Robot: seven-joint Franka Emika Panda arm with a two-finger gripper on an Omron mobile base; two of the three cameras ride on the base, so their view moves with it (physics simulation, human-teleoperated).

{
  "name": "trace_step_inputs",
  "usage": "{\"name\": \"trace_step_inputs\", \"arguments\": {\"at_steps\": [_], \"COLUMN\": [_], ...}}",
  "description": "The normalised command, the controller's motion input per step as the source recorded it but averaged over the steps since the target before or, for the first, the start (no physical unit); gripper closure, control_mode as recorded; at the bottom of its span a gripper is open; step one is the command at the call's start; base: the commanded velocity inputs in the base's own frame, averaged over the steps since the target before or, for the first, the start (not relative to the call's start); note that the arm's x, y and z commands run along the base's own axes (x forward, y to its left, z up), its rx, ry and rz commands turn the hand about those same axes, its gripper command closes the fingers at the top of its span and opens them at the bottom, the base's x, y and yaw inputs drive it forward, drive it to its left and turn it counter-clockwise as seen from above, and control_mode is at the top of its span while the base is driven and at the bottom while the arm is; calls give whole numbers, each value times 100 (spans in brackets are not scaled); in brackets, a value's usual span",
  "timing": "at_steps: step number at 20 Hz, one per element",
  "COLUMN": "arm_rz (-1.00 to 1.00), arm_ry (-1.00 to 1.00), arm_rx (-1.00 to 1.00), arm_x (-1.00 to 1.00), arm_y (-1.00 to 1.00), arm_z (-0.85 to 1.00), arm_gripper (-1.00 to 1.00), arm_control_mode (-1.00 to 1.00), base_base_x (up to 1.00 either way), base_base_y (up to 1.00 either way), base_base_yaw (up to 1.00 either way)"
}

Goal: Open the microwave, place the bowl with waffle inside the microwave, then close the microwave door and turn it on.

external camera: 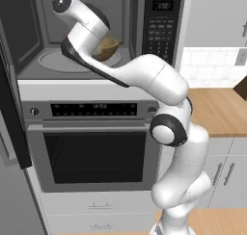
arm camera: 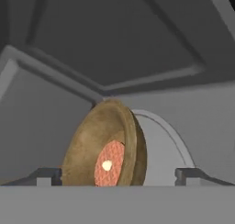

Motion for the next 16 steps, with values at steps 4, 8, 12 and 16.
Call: {"name": "trace_step_inputs", "arguments": {"at_steps": [4,8,12,16], "arm_rz": [-3,-5,-2,0], "arm_ry": [-32,-18,-20,-24], "arm_rx": [16,5,8,15], "arm_x": [-100,-100,-100,-100], "arm_y": [-34,-34,-37,-26], "arm_z": [-53,-95,-84,-14], "arm_gripper": [-100,-100,-100,-100], "arm_control_mode": [-100,-100,-100,-100], "base_base_x": [0,0,0,0], "base_base_y": [0,0,0,0], "base_base_yaw": [0,0,0,0]}}
